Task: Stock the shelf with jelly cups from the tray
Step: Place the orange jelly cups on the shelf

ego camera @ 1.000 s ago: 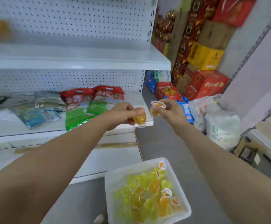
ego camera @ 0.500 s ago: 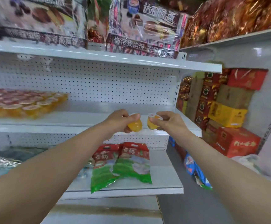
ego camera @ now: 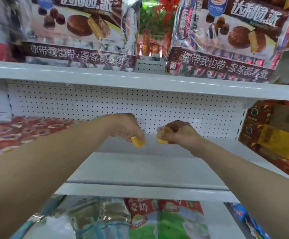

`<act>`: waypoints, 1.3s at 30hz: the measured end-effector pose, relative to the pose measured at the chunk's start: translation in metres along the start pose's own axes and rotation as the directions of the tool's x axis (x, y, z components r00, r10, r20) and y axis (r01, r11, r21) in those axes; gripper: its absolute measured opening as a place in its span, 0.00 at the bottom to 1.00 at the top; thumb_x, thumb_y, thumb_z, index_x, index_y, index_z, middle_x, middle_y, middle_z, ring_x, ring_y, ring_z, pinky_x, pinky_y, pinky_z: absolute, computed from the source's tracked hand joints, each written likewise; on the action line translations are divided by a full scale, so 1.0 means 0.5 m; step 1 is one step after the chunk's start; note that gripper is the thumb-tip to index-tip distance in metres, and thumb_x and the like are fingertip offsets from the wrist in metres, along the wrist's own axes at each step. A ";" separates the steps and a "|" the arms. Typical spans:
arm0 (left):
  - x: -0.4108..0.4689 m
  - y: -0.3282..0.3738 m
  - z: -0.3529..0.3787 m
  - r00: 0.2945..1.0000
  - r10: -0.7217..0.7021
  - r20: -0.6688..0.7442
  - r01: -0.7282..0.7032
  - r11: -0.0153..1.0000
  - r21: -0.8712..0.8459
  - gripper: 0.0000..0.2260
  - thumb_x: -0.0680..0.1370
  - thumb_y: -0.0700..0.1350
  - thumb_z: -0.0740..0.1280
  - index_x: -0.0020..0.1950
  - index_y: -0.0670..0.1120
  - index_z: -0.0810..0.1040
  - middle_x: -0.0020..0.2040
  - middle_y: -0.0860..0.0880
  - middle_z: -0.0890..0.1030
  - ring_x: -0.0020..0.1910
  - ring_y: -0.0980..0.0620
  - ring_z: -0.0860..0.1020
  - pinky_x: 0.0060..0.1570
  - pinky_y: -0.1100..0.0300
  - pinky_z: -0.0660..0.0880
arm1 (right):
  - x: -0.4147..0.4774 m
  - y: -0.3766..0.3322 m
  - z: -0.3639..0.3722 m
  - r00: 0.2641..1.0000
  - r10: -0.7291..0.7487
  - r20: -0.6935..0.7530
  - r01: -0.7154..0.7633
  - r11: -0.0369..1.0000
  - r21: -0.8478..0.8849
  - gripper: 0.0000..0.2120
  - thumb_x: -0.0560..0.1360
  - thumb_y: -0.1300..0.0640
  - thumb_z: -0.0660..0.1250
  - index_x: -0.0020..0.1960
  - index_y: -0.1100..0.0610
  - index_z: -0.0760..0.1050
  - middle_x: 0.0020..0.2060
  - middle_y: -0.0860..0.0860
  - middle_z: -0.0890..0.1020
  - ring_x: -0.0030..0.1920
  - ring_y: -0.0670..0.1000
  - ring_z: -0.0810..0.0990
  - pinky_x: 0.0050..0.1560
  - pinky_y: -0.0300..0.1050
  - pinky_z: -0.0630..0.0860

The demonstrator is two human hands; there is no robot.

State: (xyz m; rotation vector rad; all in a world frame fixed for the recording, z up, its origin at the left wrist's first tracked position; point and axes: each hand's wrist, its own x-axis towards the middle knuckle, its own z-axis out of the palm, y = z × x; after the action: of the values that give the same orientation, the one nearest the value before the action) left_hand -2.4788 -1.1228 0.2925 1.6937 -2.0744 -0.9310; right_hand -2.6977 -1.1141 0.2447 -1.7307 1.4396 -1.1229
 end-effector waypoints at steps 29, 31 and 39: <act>0.420 -0.267 -0.220 0.993 -0.018 -0.114 0.088 0.755 0.650 0.30 0.68 0.59 0.76 0.59 0.39 0.77 0.49 0.45 0.81 0.44 0.47 0.79 0.46 0.58 0.77 | 0.446 0.049 0.361 0.996 0.084 0.041 -0.071 0.964 -0.258 0.15 0.65 0.45 0.74 0.37 0.50 0.69 0.34 0.45 0.74 0.34 0.46 0.72 0.30 0.36 0.66; 0.430 -0.276 -0.220 0.993 -0.015 -0.114 0.085 0.758 0.647 0.28 0.67 0.60 0.77 0.55 0.39 0.77 0.48 0.46 0.80 0.46 0.47 0.79 0.49 0.56 0.78 | 0.454 0.050 0.365 0.995 0.093 0.031 -0.081 0.956 -0.281 0.16 0.64 0.44 0.74 0.34 0.50 0.68 0.33 0.47 0.74 0.34 0.47 0.73 0.29 0.37 0.66; 0.442 -0.285 -0.210 0.989 0.020 -0.146 0.077 0.778 0.623 0.31 0.68 0.62 0.76 0.57 0.40 0.74 0.47 0.47 0.78 0.45 0.48 0.76 0.47 0.59 0.74 | 0.454 0.033 0.364 0.994 0.107 -0.024 -0.109 0.945 -0.307 0.23 0.69 0.54 0.76 0.31 0.47 0.61 0.29 0.42 0.66 0.30 0.43 0.66 0.29 0.35 0.61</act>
State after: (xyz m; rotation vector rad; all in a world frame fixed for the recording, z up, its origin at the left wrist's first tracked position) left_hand -2.3646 -1.3767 0.2421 2.0187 -2.4203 -0.0757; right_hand -2.5324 -1.3497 0.1986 -1.8286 1.7675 -0.8814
